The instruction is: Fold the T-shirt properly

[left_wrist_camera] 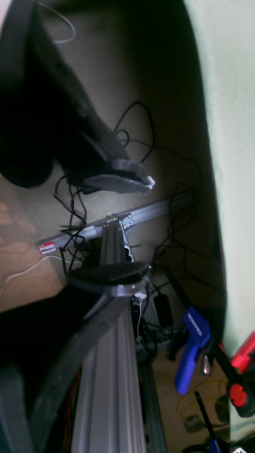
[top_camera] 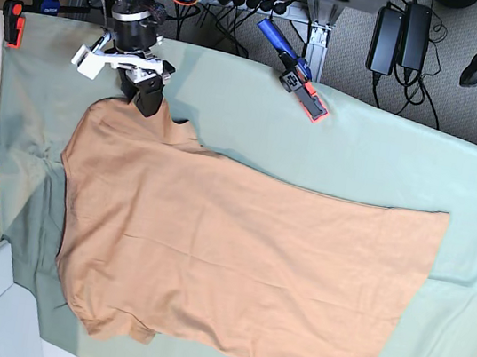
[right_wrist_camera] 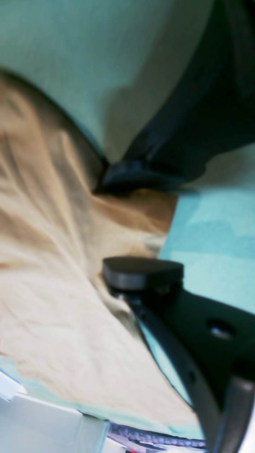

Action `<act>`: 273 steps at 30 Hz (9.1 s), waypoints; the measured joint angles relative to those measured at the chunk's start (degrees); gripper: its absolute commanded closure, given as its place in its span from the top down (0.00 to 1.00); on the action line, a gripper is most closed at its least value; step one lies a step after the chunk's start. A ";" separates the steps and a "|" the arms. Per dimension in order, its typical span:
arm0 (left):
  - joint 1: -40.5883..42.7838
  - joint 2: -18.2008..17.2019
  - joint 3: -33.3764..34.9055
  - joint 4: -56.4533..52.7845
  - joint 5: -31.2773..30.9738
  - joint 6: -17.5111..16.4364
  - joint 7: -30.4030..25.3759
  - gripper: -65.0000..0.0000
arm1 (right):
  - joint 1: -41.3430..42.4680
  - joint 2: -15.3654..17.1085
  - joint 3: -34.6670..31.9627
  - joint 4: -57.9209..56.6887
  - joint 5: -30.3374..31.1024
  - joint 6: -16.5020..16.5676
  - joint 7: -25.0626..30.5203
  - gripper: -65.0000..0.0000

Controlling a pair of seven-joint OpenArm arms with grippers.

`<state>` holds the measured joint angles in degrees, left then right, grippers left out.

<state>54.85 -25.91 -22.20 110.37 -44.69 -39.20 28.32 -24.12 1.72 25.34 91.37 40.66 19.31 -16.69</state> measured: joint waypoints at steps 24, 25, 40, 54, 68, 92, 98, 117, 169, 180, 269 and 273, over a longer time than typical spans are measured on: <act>-16.48 -10.60 -1.86 -0.96 -3.74 5.44 1.05 0.66 | 2.56 0.02 -0.15 -0.15 -6.25 0.00 -0.74 0.00; -18.56 -10.84 -0.79 -2.47 -3.67 5.90 1.16 0.66 | 2.54 0.02 -0.15 -0.15 -6.67 0.00 -0.74 0.00; -47.04 -7.65 18.23 -34.40 -4.26 7.89 2.38 0.66 | 2.21 0.02 -0.20 -0.15 -8.81 0.00 -0.76 0.00; -50.62 -5.55 21.57 -39.78 -8.96 6.16 2.93 0.66 | 2.23 0.02 -0.20 -0.15 -8.79 0.00 -0.76 0.00; -49.81 -5.35 25.79 -35.63 -7.26 6.16 2.89 0.64 | 2.23 0.02 -0.20 -0.15 -8.79 0.00 -0.76 0.00; -49.27 -8.55 22.34 -29.94 -9.84 0.92 6.36 0.00 | 2.23 3.26 0.26 -0.07 -8.46 0.02 -4.72 0.00; -47.34 -9.20 22.34 -29.94 -13.57 0.76 7.89 0.00 | -1.44 4.66 3.32 4.87 -4.50 0.20 -8.48 0.00; -46.21 -9.20 22.32 -23.04 -25.88 0.61 21.18 0.00 | -12.39 5.14 4.28 20.04 -4.04 0.20 -8.92 0.00; -70.60 -5.03 26.91 -52.98 -11.67 0.07 6.62 0.00 | 32.02 21.94 -17.94 -13.84 -15.21 0.59 -8.44 0.00; -71.28 -3.58 26.91 -53.02 -2.64 -0.02 1.20 0.32 | 34.77 21.92 -18.25 -16.94 -15.23 0.59 -8.66 0.00; -70.73 -1.25 21.16 -53.07 -1.62 -0.07 10.97 0.56 | 30.05 10.64 8.70 -23.08 -7.89 0.46 -11.85 0.00; -70.75 -1.20 21.05 -53.07 1.33 -0.04 9.75 0.56 | 30.01 10.64 8.70 -23.08 -7.89 0.46 -11.85 0.00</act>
<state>-15.90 -27.11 -1.15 57.30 -43.35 -39.24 38.06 5.89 12.36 34.04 68.29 32.77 19.77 -28.53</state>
